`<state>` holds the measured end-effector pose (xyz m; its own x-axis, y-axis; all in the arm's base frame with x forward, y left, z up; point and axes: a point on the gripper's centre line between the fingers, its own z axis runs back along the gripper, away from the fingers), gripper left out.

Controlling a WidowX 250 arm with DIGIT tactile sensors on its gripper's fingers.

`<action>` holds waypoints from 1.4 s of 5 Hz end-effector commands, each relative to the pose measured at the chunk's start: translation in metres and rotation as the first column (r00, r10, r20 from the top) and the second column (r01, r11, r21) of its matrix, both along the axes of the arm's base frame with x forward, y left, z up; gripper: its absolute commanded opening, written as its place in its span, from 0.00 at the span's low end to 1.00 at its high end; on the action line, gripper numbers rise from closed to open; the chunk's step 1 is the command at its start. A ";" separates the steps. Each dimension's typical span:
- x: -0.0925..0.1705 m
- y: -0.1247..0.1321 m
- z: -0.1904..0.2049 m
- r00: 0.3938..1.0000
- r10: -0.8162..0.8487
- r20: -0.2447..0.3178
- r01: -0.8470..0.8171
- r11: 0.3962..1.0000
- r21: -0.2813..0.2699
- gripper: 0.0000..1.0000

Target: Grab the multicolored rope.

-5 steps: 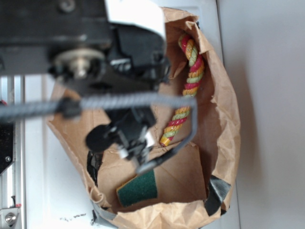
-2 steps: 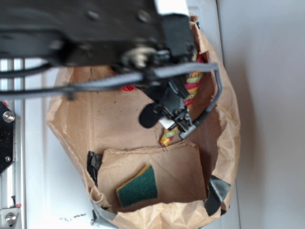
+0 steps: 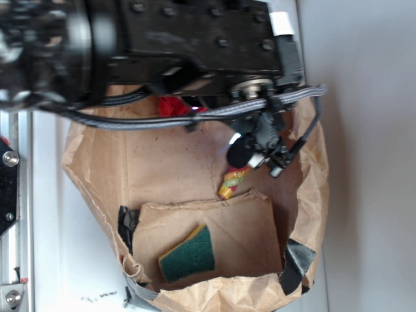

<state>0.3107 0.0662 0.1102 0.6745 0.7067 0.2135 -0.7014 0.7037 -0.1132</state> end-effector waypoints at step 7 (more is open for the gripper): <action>0.040 0.033 0.013 0.997 -0.027 0.070 0.019 0.994 0.111 1.00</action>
